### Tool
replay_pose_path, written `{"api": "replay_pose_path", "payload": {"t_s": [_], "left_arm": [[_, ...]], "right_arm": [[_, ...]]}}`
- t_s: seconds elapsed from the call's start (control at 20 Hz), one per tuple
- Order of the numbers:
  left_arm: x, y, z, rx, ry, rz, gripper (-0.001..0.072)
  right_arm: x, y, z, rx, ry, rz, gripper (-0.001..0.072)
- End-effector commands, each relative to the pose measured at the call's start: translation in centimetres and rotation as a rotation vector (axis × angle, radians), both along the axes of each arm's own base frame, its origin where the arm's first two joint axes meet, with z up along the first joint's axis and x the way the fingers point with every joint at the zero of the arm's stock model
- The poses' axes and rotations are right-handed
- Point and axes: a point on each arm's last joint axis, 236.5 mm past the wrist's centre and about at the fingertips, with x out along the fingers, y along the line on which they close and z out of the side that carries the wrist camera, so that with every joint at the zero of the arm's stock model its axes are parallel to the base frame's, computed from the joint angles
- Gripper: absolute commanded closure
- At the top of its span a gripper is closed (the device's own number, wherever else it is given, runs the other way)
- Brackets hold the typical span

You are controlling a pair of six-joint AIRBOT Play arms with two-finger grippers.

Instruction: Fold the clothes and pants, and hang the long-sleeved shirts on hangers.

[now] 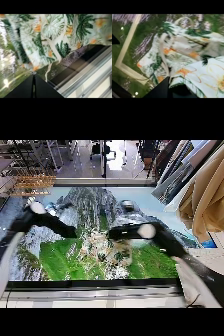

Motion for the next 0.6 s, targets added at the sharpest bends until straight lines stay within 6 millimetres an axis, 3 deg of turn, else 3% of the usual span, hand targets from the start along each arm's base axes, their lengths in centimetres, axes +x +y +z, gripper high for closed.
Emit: {"api": "replay_pose_path", "payload": {"t_s": [0.0, 0.05, 0.1, 0.2, 0.3, 0.35, 0.45, 0.5, 0.55], "left_arm": [[-0.6, 3.5, 5.2, 0.013, -0.104, 0.078, 0.0697], [-0.8, 4.0, 5.6, 0.017, -0.111, 0.085, 0.0697], [-0.9, 4.1, 5.5, 0.018, -0.104, 0.086, 0.0697], [-0.8, 4.2, 5.0, 0.017, -0.09, 0.089, 0.0696], [-0.9, 3.9, 3.7, 0.017, -0.058, 0.081, 0.0696], [-1.1, 3.6, 2.9, 0.017, -0.033, 0.075, 0.0696], [-1.8, 3.4, 1.0, 0.017, 0.024, 0.069, 0.0696], [-2.2, 3.3, 0.1, 0.018, 0.053, 0.066, 0.0696], [-2.6, 3.3, -0.8, 0.018, 0.08, 0.065, 0.0696]], "right_arm": [[-2.0, 8.8, -5.2, -0.039, 0.114, 0.157, 0.0525], [-1.6, 8.4, -4.7, -0.065, 0.115, 0.178, 0.0356], [-0.9, 7.0, -3.0, -0.094, 0.087, 0.201, 0.0265], [0.8, 2.5, 2.2, -0.122, 0.019, 0.186, 0.0268], [3.1, -5.2, 6.7, -0.187, -0.054, 0.061, 0.026], [3.5, -9.5, 7.7, -0.205, -0.035, -0.016, 0.0235], [2.7, -16.5, 6.7, -0.191, 0.09, -0.152, 0.02], [1.8, -18.6, 5.1, -0.152, 0.168, -0.196, 0.0168], [0.5, -19.9, 2.8, -0.089, 0.257, -0.23, 0.0087]]}}
